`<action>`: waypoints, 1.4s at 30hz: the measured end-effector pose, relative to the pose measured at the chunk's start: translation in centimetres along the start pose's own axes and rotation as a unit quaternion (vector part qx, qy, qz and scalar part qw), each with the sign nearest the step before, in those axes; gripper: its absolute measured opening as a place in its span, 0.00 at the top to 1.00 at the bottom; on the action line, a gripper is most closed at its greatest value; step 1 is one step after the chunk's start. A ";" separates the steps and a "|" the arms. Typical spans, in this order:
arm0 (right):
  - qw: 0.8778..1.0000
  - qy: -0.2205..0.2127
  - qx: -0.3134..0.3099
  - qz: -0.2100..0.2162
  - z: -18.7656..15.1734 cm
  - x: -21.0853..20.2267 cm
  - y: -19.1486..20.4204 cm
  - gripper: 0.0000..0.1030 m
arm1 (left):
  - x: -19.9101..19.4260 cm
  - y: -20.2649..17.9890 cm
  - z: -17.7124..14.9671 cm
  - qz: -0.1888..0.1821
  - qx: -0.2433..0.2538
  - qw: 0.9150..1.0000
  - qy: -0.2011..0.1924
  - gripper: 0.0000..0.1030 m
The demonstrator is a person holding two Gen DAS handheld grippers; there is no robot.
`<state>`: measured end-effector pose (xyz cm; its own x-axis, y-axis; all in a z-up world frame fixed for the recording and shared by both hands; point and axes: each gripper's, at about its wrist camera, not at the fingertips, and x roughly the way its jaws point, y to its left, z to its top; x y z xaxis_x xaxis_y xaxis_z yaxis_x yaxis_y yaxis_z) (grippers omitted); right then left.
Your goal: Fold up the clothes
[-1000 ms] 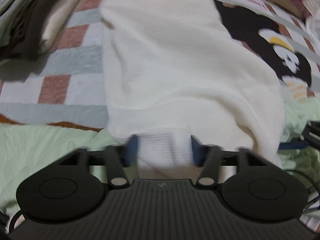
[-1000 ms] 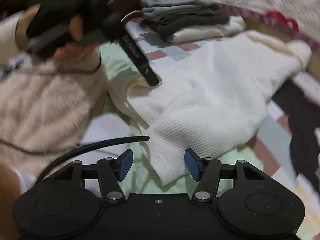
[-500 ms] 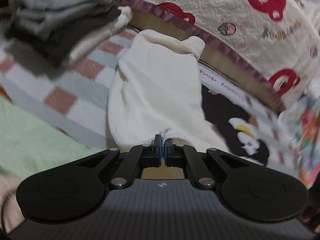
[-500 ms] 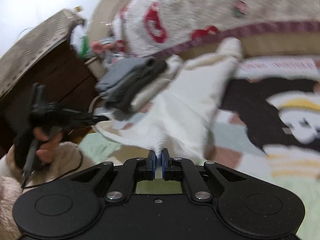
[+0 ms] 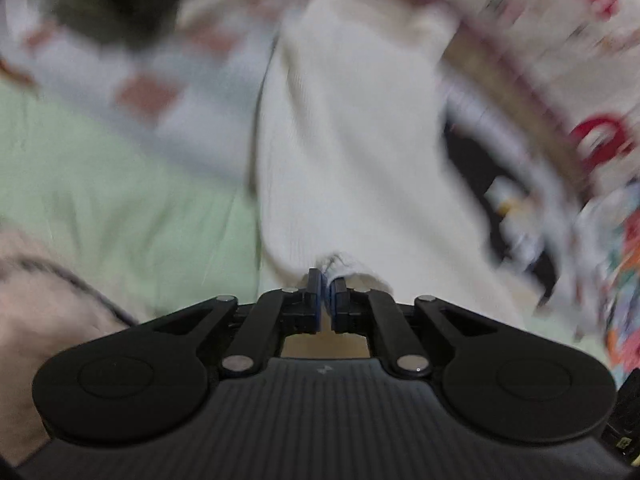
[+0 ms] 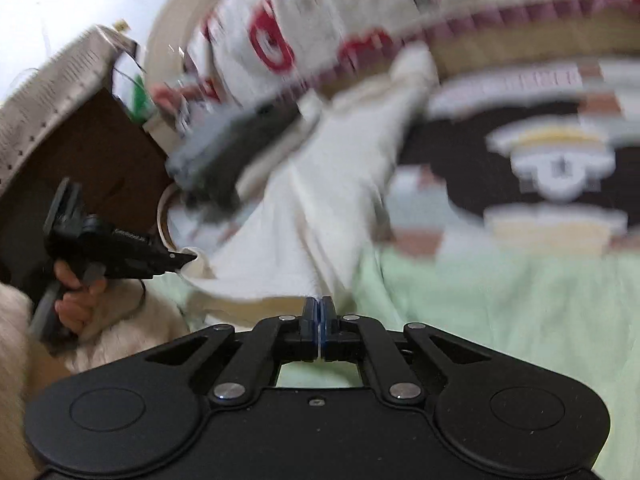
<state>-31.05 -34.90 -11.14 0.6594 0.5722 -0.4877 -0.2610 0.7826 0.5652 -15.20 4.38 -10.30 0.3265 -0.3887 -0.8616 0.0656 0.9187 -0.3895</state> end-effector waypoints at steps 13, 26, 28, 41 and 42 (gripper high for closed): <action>0.992 0.047 0.108 0.040 3.3 2.9 -1.9 0.50 | -0.9 1.0 2.0 0.022 0.001 0.999 0.040 0.57; 0.977 0.075 0.191 0.052 4.0 4.1 -3.0 0.47 | -1.7 1.8 2.7 -0.035 -0.007 0.996 0.081 0.61; 0.984 0.088 0.156 0.020 4.2 4.2 -2.5 0.47 | -2.7 2.2 2.9 -0.033 -0.030 0.997 0.063 0.59; 0.983 0.100 0.151 0.006 4.2 4.8 -2.3 0.47 | 1.3 1.3 3.5 0.004 -0.018 0.996 0.082 0.94; 0.983 0.106 0.152 0.007 4.2 5.0 -2.3 0.47 | 1.3 0.8 3.4 0.013 0.002 0.997 0.082 0.96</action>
<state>-24.20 -34.86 -12.05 0.4870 0.6455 -0.5884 -0.0254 0.6838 0.7292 -11.49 4.82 -10.62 0.1688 -0.3714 -0.9130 0.0639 0.9284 -0.3659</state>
